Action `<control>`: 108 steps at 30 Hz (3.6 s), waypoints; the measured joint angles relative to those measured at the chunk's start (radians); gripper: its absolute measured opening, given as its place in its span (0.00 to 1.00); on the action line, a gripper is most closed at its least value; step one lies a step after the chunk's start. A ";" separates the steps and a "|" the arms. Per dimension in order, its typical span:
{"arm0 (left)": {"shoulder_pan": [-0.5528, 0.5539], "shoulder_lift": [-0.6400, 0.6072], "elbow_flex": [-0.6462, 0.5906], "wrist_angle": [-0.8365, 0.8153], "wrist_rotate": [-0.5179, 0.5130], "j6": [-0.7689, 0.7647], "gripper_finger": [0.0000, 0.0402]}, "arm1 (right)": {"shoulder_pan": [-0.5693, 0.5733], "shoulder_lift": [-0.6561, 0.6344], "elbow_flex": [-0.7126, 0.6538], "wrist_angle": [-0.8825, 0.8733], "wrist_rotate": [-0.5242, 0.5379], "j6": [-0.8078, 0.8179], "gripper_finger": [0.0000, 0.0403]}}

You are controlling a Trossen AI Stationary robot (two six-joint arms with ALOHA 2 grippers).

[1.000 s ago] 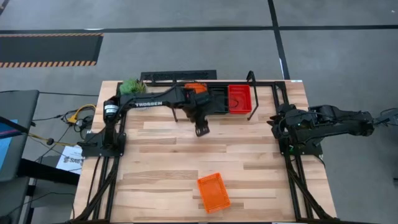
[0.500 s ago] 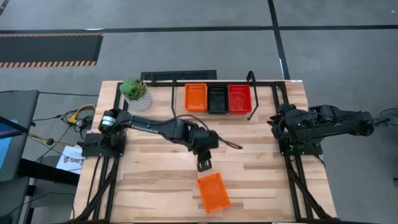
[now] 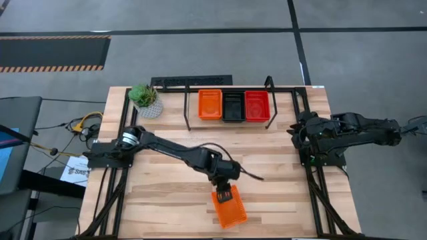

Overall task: Stack baskets on shelf by color
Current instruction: Stack the orange bin on top of the orange bins on the shelf

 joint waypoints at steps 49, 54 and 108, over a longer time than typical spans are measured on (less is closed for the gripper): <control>0.153 0.063 0.102 -0.230 -0.202 0.214 0.25 | -0.001 0.000 0.000 -0.008 0.000 0.004 0.40; 0.168 0.066 0.081 -0.234 -0.184 0.291 0.25 | -0.001 0.000 0.000 -0.008 0.000 0.004 0.40; 0.154 0.099 0.020 -0.132 -0.181 0.444 0.27 | -0.001 0.000 0.000 -0.008 0.000 0.005 0.40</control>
